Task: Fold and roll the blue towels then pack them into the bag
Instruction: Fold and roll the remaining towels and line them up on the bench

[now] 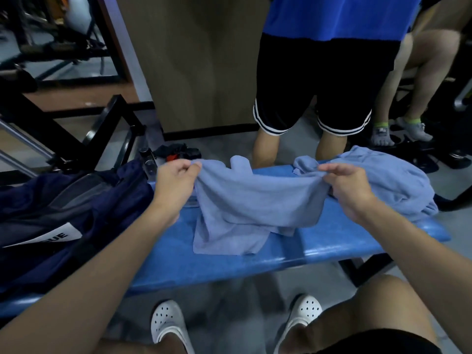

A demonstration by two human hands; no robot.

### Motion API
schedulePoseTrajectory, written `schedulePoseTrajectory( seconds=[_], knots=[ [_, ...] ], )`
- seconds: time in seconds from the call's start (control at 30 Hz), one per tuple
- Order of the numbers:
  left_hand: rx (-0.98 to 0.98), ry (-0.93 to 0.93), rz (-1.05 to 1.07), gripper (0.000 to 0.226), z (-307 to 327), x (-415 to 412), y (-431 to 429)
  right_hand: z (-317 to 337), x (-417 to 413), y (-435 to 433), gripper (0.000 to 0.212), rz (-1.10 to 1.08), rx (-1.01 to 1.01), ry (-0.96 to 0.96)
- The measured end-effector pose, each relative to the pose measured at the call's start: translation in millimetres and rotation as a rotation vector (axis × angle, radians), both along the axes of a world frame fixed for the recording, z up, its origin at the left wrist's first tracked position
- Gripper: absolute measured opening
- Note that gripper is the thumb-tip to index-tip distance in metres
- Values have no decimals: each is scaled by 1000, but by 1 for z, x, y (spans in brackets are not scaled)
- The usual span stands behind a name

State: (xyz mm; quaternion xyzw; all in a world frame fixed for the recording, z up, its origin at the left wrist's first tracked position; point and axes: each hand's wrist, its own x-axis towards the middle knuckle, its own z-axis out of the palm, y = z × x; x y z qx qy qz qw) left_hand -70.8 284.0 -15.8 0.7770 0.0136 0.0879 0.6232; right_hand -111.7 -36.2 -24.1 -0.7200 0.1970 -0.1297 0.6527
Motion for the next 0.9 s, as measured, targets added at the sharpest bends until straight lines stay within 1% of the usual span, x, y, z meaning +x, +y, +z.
schedulePoseTrajectory(
  seconds=[0.03, 0.1, 0.17, 0.23, 0.33, 0.37, 0.43, 0.5, 0.57, 0.6, 0.67, 0.73, 0.83, 0.87, 0.9],
  knots=[
    [-23, -30, 6, 25, 12, 0, 3, 12, -2, 0, 20, 3, 41, -29],
    [-60, -78, 6, 24, 35, -1, 8, 33, -5, 0, 19, 29, 88, -82],
    [-61, -111, 21, 31, 54, -5, 13, 52, -10, 2, 19, 68, 79, -138],
    [-54, -144, 46, 42, 69, -10, 18, 67, -16, 4, 13, 88, 53, -190],
    [-64, -204, 30, 53, 78, -16, 24, 77, -18, 4, 16, 80, -1, -233],
    [-43, -221, 22, 53, 79, -20, 26, 78, -18, 4, 15, 85, -11, -233],
    [-1, -227, 11, 45, 74, -27, 29, 75, -19, 6, 19, 103, -29, -227],
    [6, -202, -9, 36, 60, -35, 32, 65, -22, 10, 26, 93, -37, -186],
    [-4, -131, -12, 24, 37, -42, 35, 51, -27, 14, 29, 83, -3, -130],
    [-17, -76, -13, 19, 24, -45, 38, 41, -28, 16, 27, 82, 17, -99],
    [-62, 55, -12, 17, 3, -55, 39, 22, -31, 16, 19, 86, 42, -34],
    [-69, 127, 14, 16, -10, -62, 40, 8, -33, 18, 16, 100, 47, 12],
    [-53, 127, 37, 18, -13, -61, 41, 0, -33, 20, 14, 105, 76, 37],
    [-44, 118, 41, 16, -10, -59, 41, 1, -32, 20, 14, 124, 98, 48],
    [-25, 108, 44, 13, -7, -55, 43, 2, -31, 19, 18, 157, 113, 56]
  ],
)
